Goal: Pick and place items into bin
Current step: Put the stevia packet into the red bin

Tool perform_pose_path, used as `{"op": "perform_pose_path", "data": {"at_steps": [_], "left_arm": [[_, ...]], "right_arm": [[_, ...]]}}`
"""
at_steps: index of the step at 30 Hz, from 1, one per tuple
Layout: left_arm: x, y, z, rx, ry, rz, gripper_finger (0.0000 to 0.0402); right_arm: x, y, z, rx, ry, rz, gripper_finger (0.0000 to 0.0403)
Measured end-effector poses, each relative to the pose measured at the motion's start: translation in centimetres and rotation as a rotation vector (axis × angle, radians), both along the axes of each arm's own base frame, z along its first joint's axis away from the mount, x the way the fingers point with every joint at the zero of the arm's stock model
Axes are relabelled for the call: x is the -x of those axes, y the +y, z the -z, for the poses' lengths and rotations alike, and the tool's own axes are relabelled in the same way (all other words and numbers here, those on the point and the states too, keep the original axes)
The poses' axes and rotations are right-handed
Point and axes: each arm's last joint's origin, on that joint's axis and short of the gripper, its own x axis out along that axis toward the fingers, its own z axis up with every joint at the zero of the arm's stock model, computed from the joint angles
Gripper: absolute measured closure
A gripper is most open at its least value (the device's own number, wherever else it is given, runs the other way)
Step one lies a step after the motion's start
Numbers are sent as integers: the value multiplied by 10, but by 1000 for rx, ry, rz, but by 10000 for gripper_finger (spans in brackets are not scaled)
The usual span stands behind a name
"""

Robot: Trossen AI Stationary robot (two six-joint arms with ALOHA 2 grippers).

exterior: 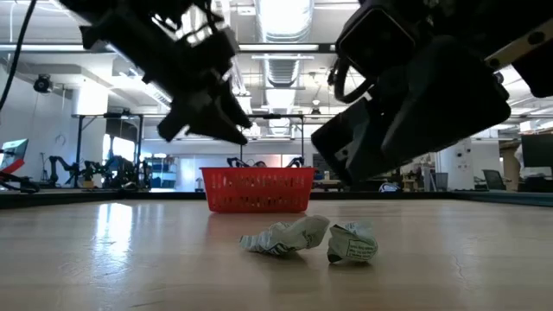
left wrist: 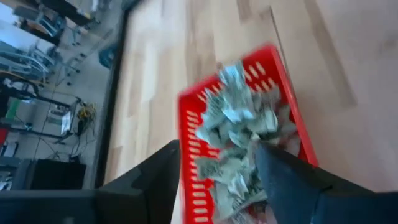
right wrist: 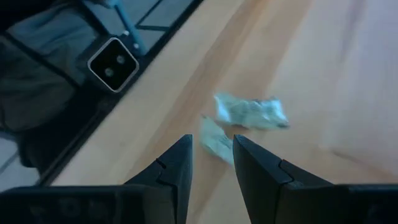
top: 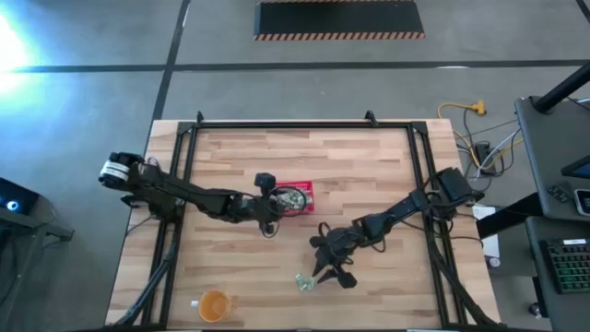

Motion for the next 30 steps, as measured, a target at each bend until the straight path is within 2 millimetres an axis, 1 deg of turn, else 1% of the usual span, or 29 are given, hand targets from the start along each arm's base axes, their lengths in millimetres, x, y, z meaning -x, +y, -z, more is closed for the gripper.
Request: {"op": "perform_pose_path", "data": {"at_steps": [3, 7, 11, 15, 19, 23, 26, 30], "left_arm": [[5, -3, -12, 11, -46, 12, 198], [13, -7, -30, 61, -131, 10, 196], [25, -10, -46, 105, -174, 6, 195], [36, -13, -56, 136, -205, 12, 195], [39, -15, -60, 141, -212, 23, 195], [41, -17, -61, 142, -211, 30, 195], [41, -17, -60, 141, -209, 32, 195], [41, -18, -60, 142, -209, 36, 195]], "right_arm": [[-7, 7, 5, -11, 10, -30, 296], [-14, 12, 13, 2, 15, -47, 293], [-19, 14, 20, 19, 33, -52, 275], [-20, 14, 21, 32, 53, -55, 254], [-20, 13, 21, 83, 54, -36, 239], [-18, 13, 23, 144, 70, 11, 238], [-18, 13, 23, 163, 69, 12, 250], [-17, 14, 23, 190, 55, 6, 279]]}}
